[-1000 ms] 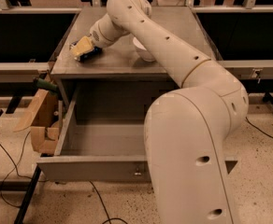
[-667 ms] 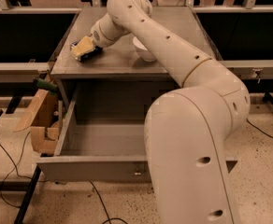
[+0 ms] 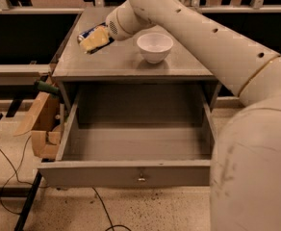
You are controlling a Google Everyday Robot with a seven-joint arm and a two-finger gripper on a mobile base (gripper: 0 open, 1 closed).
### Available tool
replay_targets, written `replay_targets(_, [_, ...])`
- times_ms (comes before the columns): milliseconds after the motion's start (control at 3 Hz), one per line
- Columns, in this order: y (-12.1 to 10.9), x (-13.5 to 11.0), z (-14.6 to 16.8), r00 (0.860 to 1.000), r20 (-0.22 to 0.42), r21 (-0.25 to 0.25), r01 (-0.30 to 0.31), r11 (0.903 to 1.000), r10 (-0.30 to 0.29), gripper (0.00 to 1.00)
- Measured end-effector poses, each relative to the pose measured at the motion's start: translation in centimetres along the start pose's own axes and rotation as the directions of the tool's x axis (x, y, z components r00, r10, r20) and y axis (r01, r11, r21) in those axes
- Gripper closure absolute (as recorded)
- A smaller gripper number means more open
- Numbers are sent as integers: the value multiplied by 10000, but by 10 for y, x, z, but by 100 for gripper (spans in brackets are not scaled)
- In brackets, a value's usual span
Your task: Place pepsi can into top drawer
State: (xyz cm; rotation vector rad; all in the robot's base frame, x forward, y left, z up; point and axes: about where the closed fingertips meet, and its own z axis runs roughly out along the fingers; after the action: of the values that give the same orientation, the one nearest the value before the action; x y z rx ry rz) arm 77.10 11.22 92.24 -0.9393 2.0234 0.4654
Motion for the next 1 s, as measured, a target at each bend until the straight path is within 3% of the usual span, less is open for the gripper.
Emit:
replay_targets(333, [22,9,-46,9990,163,-54,416,9991,-415,100])
replay_targets(667, [42,20,-73,9962,104,-859,867,9925,-861,100])
replay_targets(1000, [49,27,-81,9931,-24,-1510,1157,9817,-1174,100])
